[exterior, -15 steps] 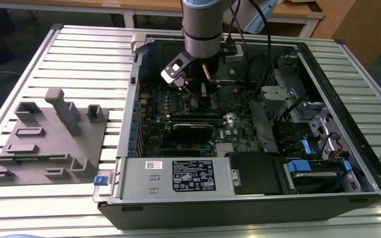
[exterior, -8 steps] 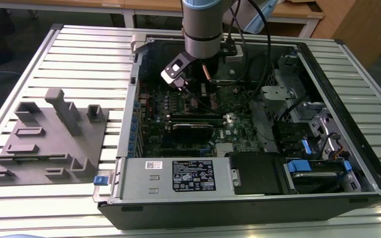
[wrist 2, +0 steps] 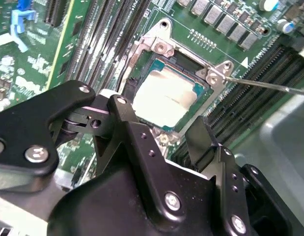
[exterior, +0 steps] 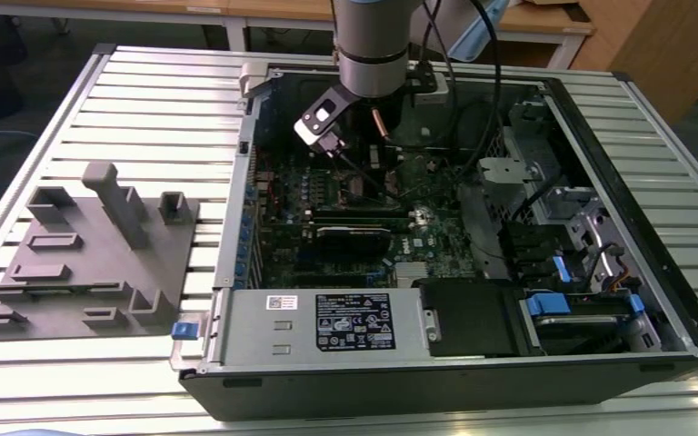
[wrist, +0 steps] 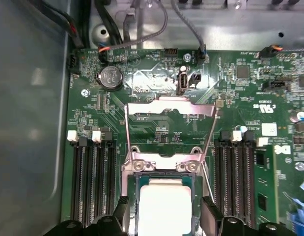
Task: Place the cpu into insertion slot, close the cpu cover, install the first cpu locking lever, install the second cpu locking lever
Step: 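Place the cpu into insertion slot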
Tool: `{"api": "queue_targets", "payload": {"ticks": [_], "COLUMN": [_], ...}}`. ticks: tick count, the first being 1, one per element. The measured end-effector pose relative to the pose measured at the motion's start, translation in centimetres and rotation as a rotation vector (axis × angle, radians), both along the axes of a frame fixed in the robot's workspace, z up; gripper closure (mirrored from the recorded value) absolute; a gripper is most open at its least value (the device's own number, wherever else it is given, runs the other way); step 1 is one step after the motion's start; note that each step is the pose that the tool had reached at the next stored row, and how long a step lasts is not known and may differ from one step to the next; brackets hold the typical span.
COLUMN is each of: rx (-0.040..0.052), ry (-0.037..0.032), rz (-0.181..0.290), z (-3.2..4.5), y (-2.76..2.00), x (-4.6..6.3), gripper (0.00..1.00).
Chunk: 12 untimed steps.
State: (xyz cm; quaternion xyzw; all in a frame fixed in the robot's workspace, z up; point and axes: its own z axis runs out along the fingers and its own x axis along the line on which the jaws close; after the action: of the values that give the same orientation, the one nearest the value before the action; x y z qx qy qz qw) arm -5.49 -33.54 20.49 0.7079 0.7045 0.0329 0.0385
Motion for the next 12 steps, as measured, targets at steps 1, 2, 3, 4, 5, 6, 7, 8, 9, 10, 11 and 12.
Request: {"api": "queue_targets", "payload": {"ticks": [1,2,3,4,5,6,7,8,9,10,11,12], "rx": [0.0001,0.0001,0.0,0.0,0.0001,0.0003,0.0004,0.0002,0.0001,0.0002,0.0001,0.0001], "ry": [-0.0001,-0.0001,0.0,0.0,-0.0001,-0.0002,-0.0003,-0.0002,-0.0001,-0.0001,-0.0001,-0.0001], "rz": [0.0,0.0,0.0,0.0,0.0,0.0,0.0,0.0,0.0,0.0,0.0,0.0], "z": [0.27,0.56,0.8,0.95,1.0,0.99,1.0,1.01,1.02,1.03,1.04,1.04], "y": [0.0,0.0,0.0,0.0,0.0,0.0,0.01,0.0,0.0,0.0,0.0,0.0], "x": [0.0,0.0,0.0,0.0,0.0,0.0,0.0,0.0,0.0,0.0,0.0,0.0], "gripper": [0.33,0.33,0.33,0.33,0.33,0.33,0.33,0.33,0.33,0.33,0.33,0.33]}}
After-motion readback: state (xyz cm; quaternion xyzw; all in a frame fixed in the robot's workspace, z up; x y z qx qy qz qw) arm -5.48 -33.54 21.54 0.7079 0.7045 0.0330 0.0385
